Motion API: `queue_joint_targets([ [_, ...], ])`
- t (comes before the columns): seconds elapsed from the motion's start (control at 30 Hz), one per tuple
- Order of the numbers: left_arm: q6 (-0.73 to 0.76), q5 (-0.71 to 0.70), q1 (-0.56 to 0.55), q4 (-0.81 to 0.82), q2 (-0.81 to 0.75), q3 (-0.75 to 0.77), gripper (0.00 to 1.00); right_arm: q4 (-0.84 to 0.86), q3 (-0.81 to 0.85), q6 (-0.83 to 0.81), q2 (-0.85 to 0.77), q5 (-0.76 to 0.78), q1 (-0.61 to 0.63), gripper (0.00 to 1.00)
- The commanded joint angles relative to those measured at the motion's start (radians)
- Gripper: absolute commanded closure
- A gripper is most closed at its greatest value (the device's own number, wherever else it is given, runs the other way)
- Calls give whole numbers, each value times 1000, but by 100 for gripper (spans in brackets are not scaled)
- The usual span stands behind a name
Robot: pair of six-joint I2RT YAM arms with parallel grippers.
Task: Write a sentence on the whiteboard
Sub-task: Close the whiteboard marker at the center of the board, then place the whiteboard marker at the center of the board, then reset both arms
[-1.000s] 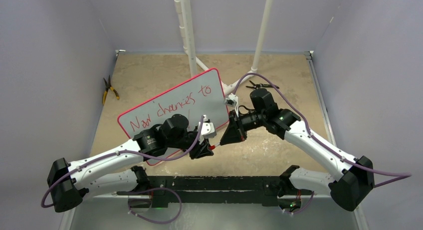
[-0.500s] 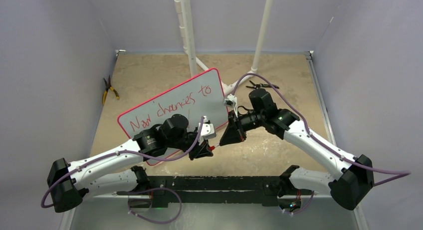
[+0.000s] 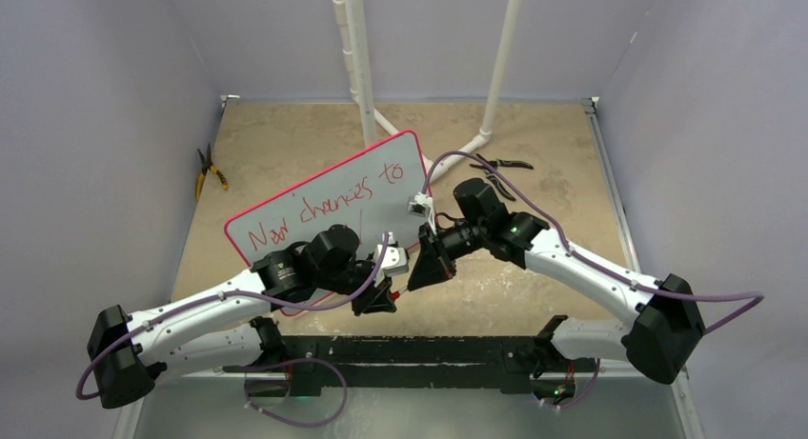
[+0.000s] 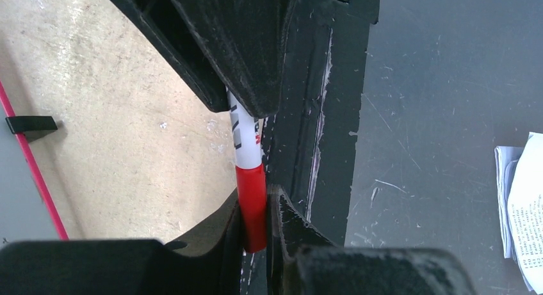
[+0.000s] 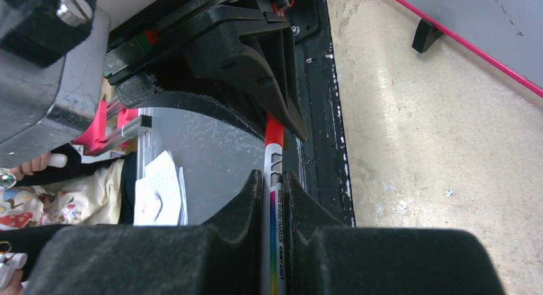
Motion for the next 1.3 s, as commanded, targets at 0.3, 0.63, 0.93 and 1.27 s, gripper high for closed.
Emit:
queue_joint_targets([
  [0.3,12,-114,33,279,-26,69,85,21,-14,116,43,94,37,100],
  [0.63,-52,-338,62,201,-56,94,35,114,-157,160,70,288,-228,100],
  [0.93,-123,-486,168,171,-41,199,30,183,-198,208,126,494,-300,67],
  [1.27,-135,-532,326,134,38,430,26,171,-123,240,-2,698,-461,1],
])
